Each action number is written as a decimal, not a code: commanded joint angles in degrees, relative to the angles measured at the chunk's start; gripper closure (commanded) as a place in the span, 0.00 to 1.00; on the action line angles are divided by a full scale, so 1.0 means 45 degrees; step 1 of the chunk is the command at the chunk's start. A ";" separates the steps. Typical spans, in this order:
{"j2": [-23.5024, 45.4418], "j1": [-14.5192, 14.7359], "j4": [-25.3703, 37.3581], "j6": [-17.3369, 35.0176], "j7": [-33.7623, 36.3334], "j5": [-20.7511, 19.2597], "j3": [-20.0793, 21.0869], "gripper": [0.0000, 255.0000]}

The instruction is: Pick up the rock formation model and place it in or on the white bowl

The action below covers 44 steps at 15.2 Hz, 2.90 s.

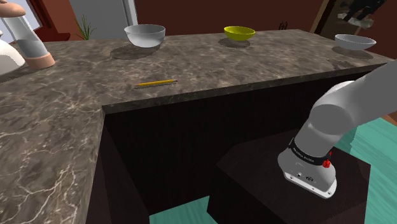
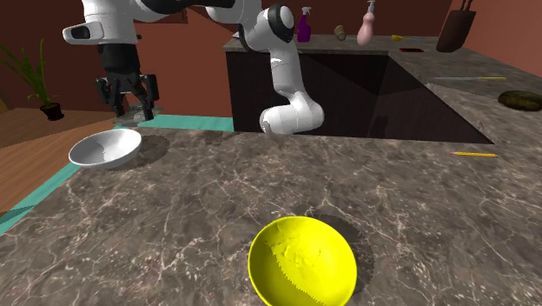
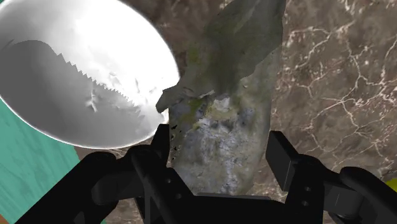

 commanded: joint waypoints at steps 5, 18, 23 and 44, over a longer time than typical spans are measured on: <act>0.1815 0.4618 0.3493 -0.0583 -0.2038 0.1022 -0.5958 1.00; 0.1110 0.5767 0.2535 0.0887 -0.2287 0.0342 -0.7458 1.00; 0.1071 0.5547 0.1975 0.1368 -0.2335 0.0305 -0.7396 1.00; 0.1129 0.5913 0.3783 -0.0291 -0.2429 0.0378 -0.7517 0.00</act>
